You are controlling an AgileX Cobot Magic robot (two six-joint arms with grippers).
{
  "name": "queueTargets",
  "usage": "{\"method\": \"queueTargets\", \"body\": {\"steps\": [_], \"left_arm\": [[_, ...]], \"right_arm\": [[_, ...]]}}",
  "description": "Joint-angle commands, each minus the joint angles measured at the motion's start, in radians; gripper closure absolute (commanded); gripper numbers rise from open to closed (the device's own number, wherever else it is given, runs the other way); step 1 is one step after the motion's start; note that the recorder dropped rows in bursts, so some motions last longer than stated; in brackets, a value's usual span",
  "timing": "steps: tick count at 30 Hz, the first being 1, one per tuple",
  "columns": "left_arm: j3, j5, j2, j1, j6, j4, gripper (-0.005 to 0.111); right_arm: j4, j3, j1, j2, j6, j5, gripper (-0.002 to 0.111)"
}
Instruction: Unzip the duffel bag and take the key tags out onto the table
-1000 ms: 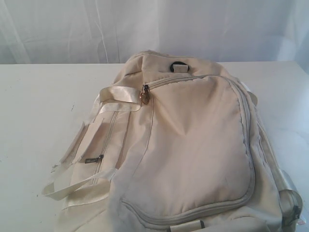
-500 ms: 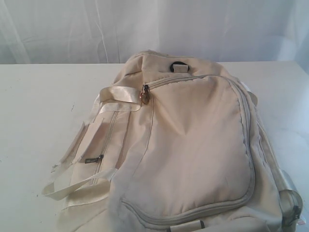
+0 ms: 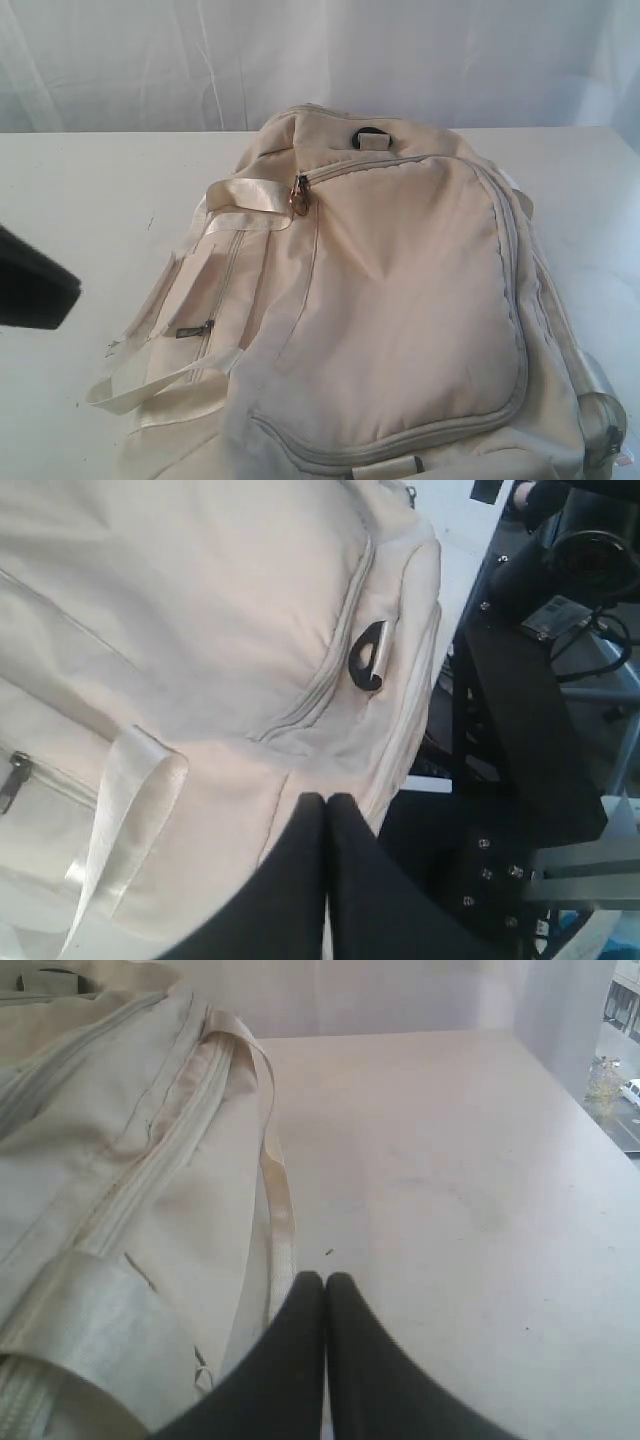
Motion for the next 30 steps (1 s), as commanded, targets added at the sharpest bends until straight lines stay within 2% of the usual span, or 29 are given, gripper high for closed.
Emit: {"method": "queueTargets", "body": {"steps": [1,4,9,12,14,16,19,23,24,26,30], "left_arm": [[-0.060,0.090,0.107,-0.155,-0.054,0.054,0.107],[-0.062,0.073,0.167,-0.320,-0.112,0.133,0.107],[-0.062,-0.148,0.235,-0.582,-0.142,0.222,0.107],[-0.062,-0.242,0.261,-0.673,-0.142,0.314,0.107],[-0.062,-0.238,0.281,-0.696,-0.144,0.383,0.105],[-0.062,-0.208,0.305,-0.703,-0.148,0.402,0.096],[-0.062,-0.185,0.343,-0.703,-0.148,0.381,0.074],[-0.062,-0.204,0.384,-0.703,-0.148,0.396,0.038],[-0.062,-0.216,0.389,-0.703,-0.143,0.415,0.033],[-0.062,-0.241,0.408,-0.703,-0.143,0.447,0.028],[-0.062,-0.302,0.447,-0.703,-0.143,0.465,0.030]], "right_arm": [[-0.004,-0.004,-0.001,-0.006,-0.004,-0.014,0.108],[-0.004,-0.004,-0.001,-0.006,-0.004,-0.014,0.108],[-0.004,-0.004,-0.001,-0.006,-0.004,-0.014,0.108],[-0.004,-0.004,-0.001,-0.006,-0.004,-0.014,0.108],[-0.004,-0.004,-0.001,-0.006,-0.004,-0.014,0.108],[-0.004,-0.004,-0.001,-0.006,-0.004,-0.014,0.108],[-0.004,-0.004,-0.001,-0.006,-0.004,-0.014,0.108],[-0.004,-0.004,-0.001,-0.006,-0.004,-0.014,0.108],[-0.004,-0.004,-0.001,-0.006,-0.004,-0.014,0.108],[-0.004,-0.004,-0.001,-0.006,-0.004,-0.014,0.108],[-0.004,-0.004,-0.001,-0.006,-0.004,-0.014,0.108]]}}
